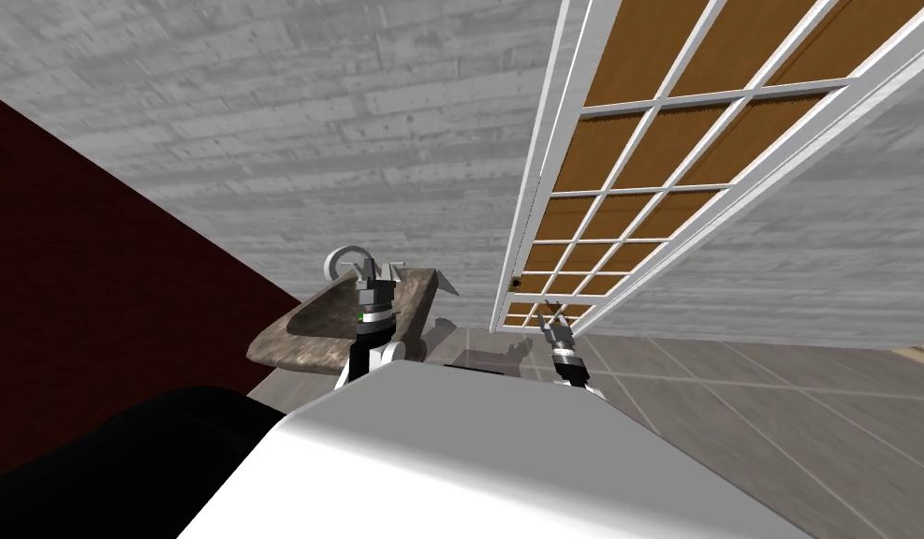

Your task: Pull the door open

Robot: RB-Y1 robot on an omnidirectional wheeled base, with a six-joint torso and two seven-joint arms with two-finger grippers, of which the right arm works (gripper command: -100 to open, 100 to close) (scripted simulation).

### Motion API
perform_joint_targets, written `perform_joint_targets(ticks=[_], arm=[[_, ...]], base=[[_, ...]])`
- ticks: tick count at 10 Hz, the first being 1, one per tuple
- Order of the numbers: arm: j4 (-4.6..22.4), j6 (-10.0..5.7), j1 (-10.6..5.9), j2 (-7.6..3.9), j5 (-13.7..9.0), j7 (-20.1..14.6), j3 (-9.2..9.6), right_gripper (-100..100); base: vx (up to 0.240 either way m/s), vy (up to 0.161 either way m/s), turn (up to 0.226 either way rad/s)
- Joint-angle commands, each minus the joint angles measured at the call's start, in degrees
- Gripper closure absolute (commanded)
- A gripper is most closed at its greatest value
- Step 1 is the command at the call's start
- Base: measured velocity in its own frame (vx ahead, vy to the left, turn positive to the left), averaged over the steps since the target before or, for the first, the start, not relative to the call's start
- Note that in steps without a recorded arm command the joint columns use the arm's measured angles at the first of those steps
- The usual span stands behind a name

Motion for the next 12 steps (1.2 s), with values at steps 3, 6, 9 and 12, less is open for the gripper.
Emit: perform_joint_targets(ticks=[3,6,9,12], arm=[[4.73,-0.96,-1.19,0.58,1.79,3.52,-1.49,-100],[7.81,-1.52,-1.88,1.08,3.05,5.83,-2.51,-100],[10.72,-2.05,-2.54,1.58,4.24,8.0,-3.47,-100],[14.64,-2.77,-3.43,2.41,5.84,10.93,-4.77,-100]], base=[[0.1,-0.023,0.073],[0.089,-0.015,0.072],[0.083,-0.019,0.065],[0.125,-0.036,0.088]])
